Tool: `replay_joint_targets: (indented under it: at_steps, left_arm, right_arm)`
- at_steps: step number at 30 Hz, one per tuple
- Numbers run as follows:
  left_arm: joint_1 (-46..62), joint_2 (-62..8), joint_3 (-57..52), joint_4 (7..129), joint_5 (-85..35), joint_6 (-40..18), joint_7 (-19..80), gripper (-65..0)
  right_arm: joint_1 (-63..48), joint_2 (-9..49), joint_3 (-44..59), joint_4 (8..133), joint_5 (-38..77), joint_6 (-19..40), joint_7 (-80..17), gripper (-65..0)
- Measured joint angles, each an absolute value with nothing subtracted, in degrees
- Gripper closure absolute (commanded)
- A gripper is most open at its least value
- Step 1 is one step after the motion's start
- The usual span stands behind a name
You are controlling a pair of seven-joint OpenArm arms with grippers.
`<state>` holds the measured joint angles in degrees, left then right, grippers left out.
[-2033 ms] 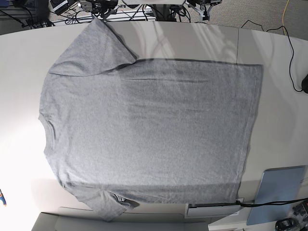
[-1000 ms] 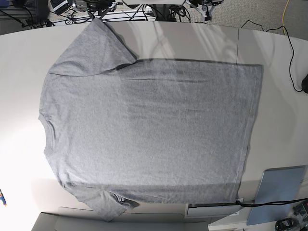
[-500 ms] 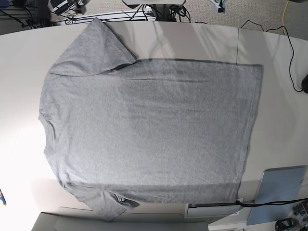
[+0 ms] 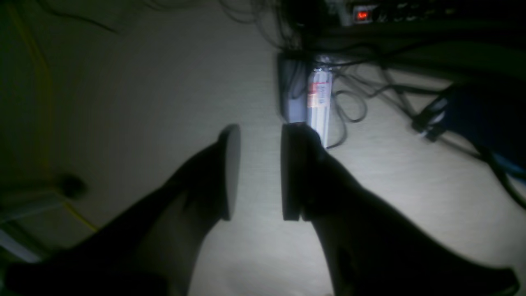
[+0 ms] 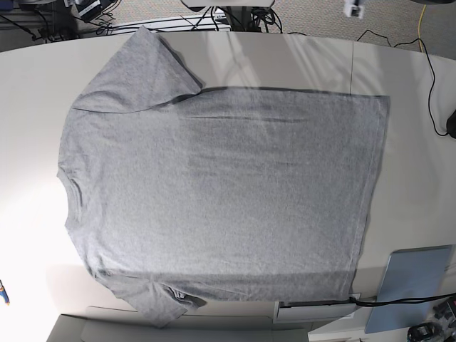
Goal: Fold the T-shirt properly
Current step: 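Move both grippers down to the shirt's shoulder edge corners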
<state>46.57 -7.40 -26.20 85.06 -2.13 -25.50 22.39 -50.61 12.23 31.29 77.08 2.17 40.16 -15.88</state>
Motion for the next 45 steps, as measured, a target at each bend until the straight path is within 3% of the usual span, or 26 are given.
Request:
replay_joint_targets:
  at_steps: [7, 15, 20, 24, 31, 36, 45]
  left_arm:
    - [51.5, -15.8, -26.0, 104.0, -2.0, -30.5, 23.4, -19.2]
    - [51.5, -25.6, -26.0, 114.5, 4.1, -31.6, 22.5, -37.5]
    - [51.6, -31.7, -26.0, 114.5, 10.0, -31.6, 13.9, -38.0]
    - [51.4, -35.0, -25.6, 114.5, 12.9, -31.8, 7.2, -38.0]
    - [41.2, -37.3, -16.4, 111.2, 16.5, -32.3, 7.3, -38.0]
    - [35.5, -37.2, -8.3, 105.5, 17.6, -28.9, 11.7, -38.0]
    - [26.6, -37.3, -5.7, 96.7, 18.4, -27.9, 9.8, -38.0]
  right_arm:
    - [-61.2, 19.6, 31.6, 100.8, 6.1, 39.9, -18.5, -26.0]
    - [-62.7, 22.0, 31.5, 120.6, 5.8, 40.0, -30.1, -26.0]
    - [-63.0, 21.8, 31.5, 128.8, 6.1, 40.3, -29.9, -26.0]
    - [-63.0, 21.9, 31.5, 131.3, 5.7, 40.3, -29.8, -26.2]
    - [-59.0, 21.7, 31.5, 131.4, -1.8, 40.5, -29.9, -26.2]
    - [-55.2, 22.2, 31.5, 131.4, -2.5, 40.5, -29.6, -26.2]
    - [-54.6, 26.0, 31.4, 131.4, -2.5, 40.5, -29.3, -26.2]
